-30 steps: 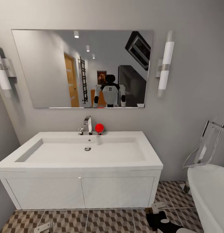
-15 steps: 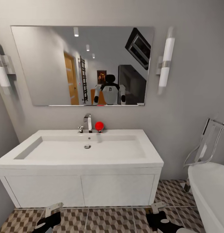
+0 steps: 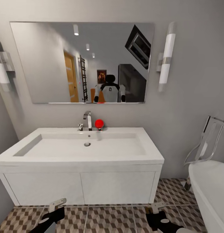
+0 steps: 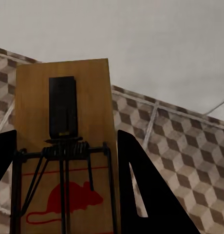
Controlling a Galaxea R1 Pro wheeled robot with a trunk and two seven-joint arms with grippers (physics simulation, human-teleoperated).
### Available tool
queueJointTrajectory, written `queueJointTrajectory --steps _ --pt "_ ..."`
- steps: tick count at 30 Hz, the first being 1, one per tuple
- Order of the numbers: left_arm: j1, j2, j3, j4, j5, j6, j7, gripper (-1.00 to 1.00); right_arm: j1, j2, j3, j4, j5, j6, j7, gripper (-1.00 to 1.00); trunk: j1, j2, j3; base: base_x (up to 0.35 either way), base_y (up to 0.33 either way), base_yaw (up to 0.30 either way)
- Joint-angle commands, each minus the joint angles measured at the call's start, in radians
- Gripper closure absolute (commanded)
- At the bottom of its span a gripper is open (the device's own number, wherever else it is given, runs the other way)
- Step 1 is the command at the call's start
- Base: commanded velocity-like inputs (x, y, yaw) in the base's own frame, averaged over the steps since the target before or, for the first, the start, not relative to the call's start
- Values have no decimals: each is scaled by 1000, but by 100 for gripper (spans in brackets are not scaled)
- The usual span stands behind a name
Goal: Take the four mousetraps from the cabinet in the bathroom and place them on the bathroom floor. Make sure all four end up on the same floor surface, and ensure that at least two of them are either under or directly next to the same bathroom sink.
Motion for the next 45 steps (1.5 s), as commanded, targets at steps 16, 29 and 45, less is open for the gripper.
queueJointTrajectory --steps 16,29,45 --pt "-1 4 -7 0 5 -2 7 100 -2 0 -7 2 8 -10 -4 100 61 -113 -51 0 0 0" --pt "-1 1 -7 0 4 -2 7 100 -2 0 -7 3 9 -9 -4 100 111 -204 -92 0 0 0" --pt "-1 0 -6 -1 5 -4 8 100 -2 0 -7 3 9 -9 -4 100 173 -316 -142 83 0 0"
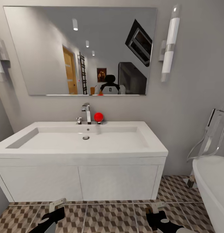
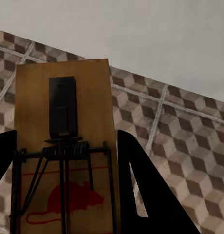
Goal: Take the four mousetraps from the cabinet in the bathroom and place them on the bathroom floor. Make sure all four end up on the same floor surface, and ensure that at least two of them are either under or directly next to the same bathroom sink.
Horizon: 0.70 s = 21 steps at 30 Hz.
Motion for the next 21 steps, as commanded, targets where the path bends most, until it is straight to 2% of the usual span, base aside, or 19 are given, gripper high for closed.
queueJointTrajectory --steps 1,21 --pt "-1 1 -9 -1 5 -3 5 100 -2 0 -8 5 9 -7 -3 100 4 -8 -4 7 0 0" --pt "-1 -1 -8 0 5 -3 5 100 -2 0 -8 3 8 -9 -1 100 80 -148 -67 0 0 0"
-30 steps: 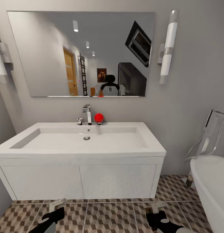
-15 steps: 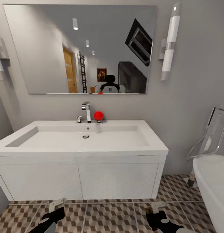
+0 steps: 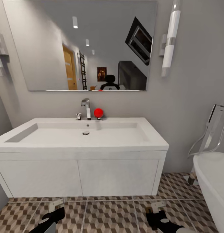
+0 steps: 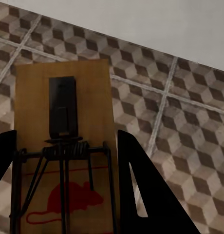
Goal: Take the four mousetraps from the cabinet in the bathroom and place them on the bathroom floor. Make sure all four end up on the same floor surface, and ensure that at least two of them are either under or directly next to the same bathroom sink.
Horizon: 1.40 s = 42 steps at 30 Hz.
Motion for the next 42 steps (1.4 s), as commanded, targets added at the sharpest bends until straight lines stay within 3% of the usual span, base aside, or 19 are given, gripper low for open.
queueJointTrajectory --steps 1,5,9,12,30,42 --pt "-1 1 -9 -1 5 -2 5 100 -2 0 -9 2 9 -8 -2 100 4 -8 -4 0 0 0" --pt "-1 1 -9 -1 5 -2 6 100 -2 0 -16 -84 1 -7 9 100 19 -36 -17 0 0 0" --pt "-1 1 -9 -1 5 -2 7 100 -2 0 -20 -116 -4 -6 130 100 34 -64 -29 0 0 0" --pt "-1 1 -9 -2 5 -2 7 100 -2 0 -21 -121 -3 -6 157 100 46 -85 -39 0 0 0" --pt "-1 8 -9 -1 4 -2 7 100 -2 0 -19 -120 -1 -6 136 100 115 -211 -95 1 0 0" --pt "-1 2 -9 -2 5 -2 7 100 -2 0 -19 -121 -1 -6 136 100 161 -295 -133 122 0 0"
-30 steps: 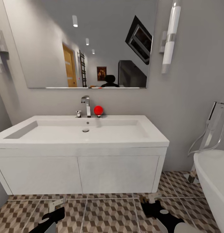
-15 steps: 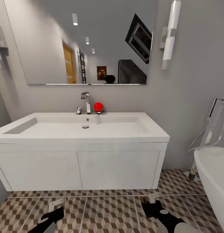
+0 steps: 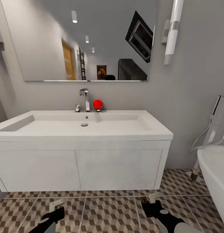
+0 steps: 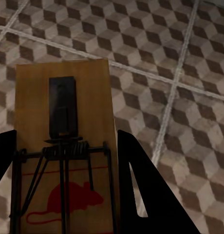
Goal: Take the four mousetraps from the cabinet in the bathroom and place them on the bathroom floor. Make sure all four end up on the same floor surface, and ensure that at least two of them are either under or directly next to the same bathroom sink.
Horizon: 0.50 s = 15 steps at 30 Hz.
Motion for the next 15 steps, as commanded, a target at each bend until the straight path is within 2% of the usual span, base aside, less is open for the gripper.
queueJointTrajectory --steps 1,15 --pt "-1 1 -9 0 5 -3 6 100 -1 0 -9 1 7 -3 6 100 4 -8 -4 4 0 0" --pt "-1 1 -9 0 5 -3 6 100 -1 0 -8 2 10 -4 6 100 57 -106 -48 0 0 0"
